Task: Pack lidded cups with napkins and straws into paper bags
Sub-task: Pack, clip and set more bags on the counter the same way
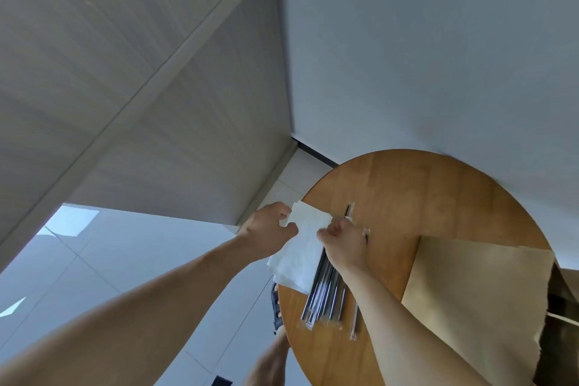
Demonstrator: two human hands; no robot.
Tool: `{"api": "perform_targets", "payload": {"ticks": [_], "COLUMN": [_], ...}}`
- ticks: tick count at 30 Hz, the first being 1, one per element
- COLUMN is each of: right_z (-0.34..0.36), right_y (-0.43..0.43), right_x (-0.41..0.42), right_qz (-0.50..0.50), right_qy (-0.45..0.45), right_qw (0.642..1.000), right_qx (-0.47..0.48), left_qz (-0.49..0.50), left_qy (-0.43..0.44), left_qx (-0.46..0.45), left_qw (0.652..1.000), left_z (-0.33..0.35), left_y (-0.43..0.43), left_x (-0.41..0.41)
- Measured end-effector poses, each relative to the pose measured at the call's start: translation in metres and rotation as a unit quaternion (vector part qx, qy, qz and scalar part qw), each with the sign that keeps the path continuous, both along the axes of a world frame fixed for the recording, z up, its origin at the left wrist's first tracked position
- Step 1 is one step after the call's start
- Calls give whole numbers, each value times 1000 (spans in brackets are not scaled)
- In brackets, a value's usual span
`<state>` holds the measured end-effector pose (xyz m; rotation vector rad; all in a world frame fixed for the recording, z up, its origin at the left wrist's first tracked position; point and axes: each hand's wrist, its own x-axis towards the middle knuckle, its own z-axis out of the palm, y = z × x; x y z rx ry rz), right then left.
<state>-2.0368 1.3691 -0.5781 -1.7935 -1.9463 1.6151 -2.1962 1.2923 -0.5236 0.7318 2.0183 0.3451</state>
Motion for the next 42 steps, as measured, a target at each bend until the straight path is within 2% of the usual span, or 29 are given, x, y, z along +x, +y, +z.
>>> {"api": "perform_targets", "payload": {"ticks": [3, 6, 8, 9, 11, 13, 15, 17, 20, 24, 27, 30, 33, 37, 42], "right_z": [15, 32, 36, 35, 24, 3, -17, -27, -34, -24, -6, 22, 57, 105, 150], "right_y": [2, 5, 7, 7, 4, -1, -12, -26, -34, -27, -21, -10, 2, 19, 27], "right_x": [3, 9, 18, 25, 42, 64, 84, 96, 99, 95, 95, 87, 80, 72, 75], "right_qz": [-93, -103, -117, -138, -203, -211, -111, -15, 38, 47, 0, -82, -127, -110, -82], "right_qy": [136, 244, 272, 270, 215, 58, -111, -220, -279, -293, -246, -123, 8, 124, 155], "right_qw": [982, 947, 931, 931, 945, 975, 987, 975, 959, 955, 969, 989, 991, 985, 982], "right_qx": [-92, -182, -211, -203, -139, -21, 25, 5, 29, 22, 22, 14, 43, 46, 66], "left_qz": [72, 121, 142, 148, 134, 116, 107, 106, 106, 97, 85, 74, 74, 75, 95], "left_qy": [-86, -193, -229, -220, -157, -122, -120, -125, -120, -103, -94, -83, -83, -71, -139], "left_qx": [-5, -7, -6, -3, -5, -10, -16, -23, -26, -17, -9, 6, 56, 123, 181], "left_qw": [994, 974, 963, 964, 978, 986, 987, 986, 987, 990, 992, 994, 992, 987, 969], "left_z": [4, 5, 4, 3, 1, -2, -5, -7, -8, -1, 10, 23, 42, 77, 122], "left_y": [7, 10, 10, 11, 11, 10, 7, 5, 4, 11, 20, 28, 41, 58, 68], "left_x": [7, 16, 22, 26, 32, 39, 43, 45, 49, 54, 58, 63, 68, 78, 100]}}
